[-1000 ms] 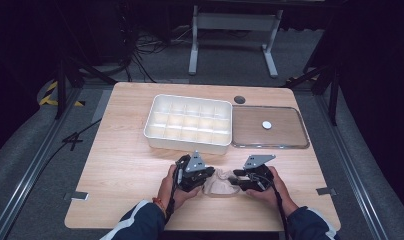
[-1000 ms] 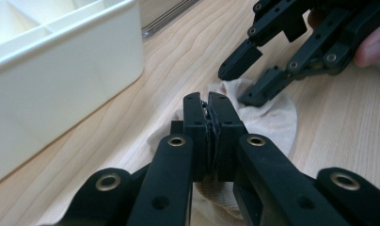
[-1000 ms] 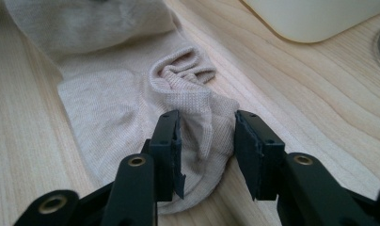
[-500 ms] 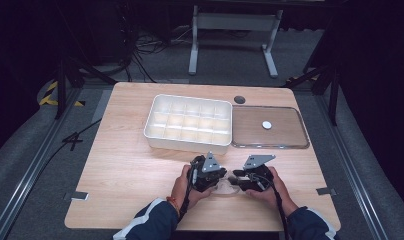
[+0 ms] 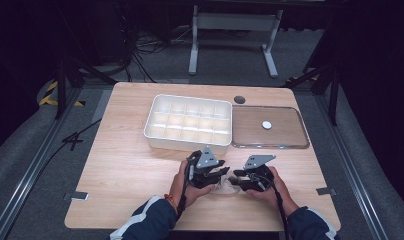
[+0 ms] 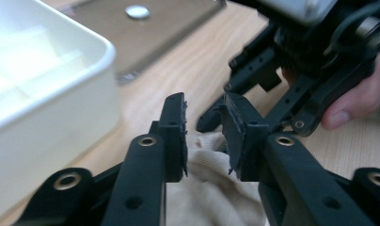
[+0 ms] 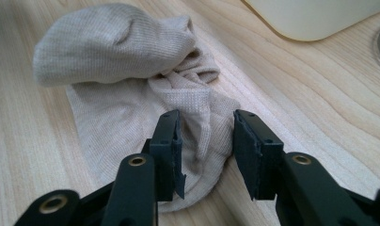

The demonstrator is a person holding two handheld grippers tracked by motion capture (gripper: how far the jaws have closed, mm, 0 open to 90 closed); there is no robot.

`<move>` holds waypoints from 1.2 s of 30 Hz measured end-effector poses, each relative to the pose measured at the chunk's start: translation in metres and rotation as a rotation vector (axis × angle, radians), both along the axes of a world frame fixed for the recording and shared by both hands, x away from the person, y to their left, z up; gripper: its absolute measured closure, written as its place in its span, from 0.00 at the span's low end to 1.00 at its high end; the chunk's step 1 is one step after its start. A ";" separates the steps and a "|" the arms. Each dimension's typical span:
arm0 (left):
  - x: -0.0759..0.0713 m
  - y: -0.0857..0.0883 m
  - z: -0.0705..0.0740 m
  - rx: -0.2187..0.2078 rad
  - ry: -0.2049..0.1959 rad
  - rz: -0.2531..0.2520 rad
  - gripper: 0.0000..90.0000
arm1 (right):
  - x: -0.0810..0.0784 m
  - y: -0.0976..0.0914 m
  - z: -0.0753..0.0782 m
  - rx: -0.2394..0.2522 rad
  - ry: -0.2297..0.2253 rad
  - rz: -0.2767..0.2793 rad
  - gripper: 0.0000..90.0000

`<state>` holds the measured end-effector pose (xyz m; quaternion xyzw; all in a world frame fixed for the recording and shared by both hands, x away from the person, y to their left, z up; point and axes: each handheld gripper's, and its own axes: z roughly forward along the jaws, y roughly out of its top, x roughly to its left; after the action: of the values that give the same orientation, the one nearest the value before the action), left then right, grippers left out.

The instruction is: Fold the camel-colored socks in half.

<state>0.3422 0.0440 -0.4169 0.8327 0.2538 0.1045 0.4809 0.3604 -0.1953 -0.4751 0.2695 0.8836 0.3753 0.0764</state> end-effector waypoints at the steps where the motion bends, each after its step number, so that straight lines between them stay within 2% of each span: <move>1: -0.001 0.005 0.003 -0.001 0.005 0.003 0.76 | 0.000 0.000 0.000 0.000 0.000 0.000 0.69; 2: -0.002 0.013 0.006 -0.002 0.015 0.008 0.75 | 0.000 0.000 0.000 -0.001 0.001 -0.001 0.70; 3: -0.004 0.019 0.008 0.023 0.011 0.001 0.75 | 0.000 0.000 0.000 0.000 -0.002 0.001 0.70; 5: -0.009 0.027 0.005 0.051 0.031 -0.012 0.77 | 0.000 0.000 0.000 0.001 0.001 0.001 0.70; 8: -0.018 0.033 -0.010 0.097 0.085 -0.082 0.83 | 0.000 0.000 0.000 0.000 -0.001 0.001 0.70; 12: -0.026 0.023 -0.027 0.123 0.117 -0.120 0.77 | 0.000 0.000 0.000 0.000 0.000 -0.001 0.70; 15: -0.028 0.010 -0.035 0.150 0.119 -0.142 0.71 | 0.000 0.000 0.000 -0.001 -0.001 -0.001 0.70; 19: -0.028 0.000 -0.039 0.190 0.103 -0.098 0.61 | 0.000 0.000 0.000 0.003 0.001 0.002 0.70; 20: -0.027 -0.003 -0.041 0.194 0.095 -0.081 0.61 | 0.000 0.000 0.000 0.004 0.001 0.003 0.70; 22: -0.026 -0.007 -0.044 0.185 0.101 -0.079 0.59 | 0.000 0.000 0.000 0.002 0.001 0.002 0.70; 26: -0.026 -0.017 -0.046 0.228 0.072 -0.087 0.68 | 0.000 0.000 0.000 -0.002 -0.002 0.002 0.70; 29: -0.021 -0.017 -0.047 0.189 0.090 -0.074 0.81 | 0.000 0.000 0.000 0.000 -0.001 0.003 0.70; 31: -0.020 -0.017 -0.045 0.176 0.084 -0.085 0.91 | 0.000 0.000 0.000 0.001 0.000 0.003 0.70; 33: -0.019 -0.018 -0.044 0.181 0.085 -0.094 0.94 | 0.000 0.000 0.000 0.001 0.000 0.003 0.70; 36: -0.016 -0.020 -0.045 0.165 0.084 -0.101 0.95 | -0.001 0.000 0.000 0.001 0.001 0.003 0.70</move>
<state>0.3262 0.0238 -0.4623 0.8849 0.2220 0.0658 0.4042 0.3598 -0.1950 -0.4752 0.2685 0.8837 0.3758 0.0753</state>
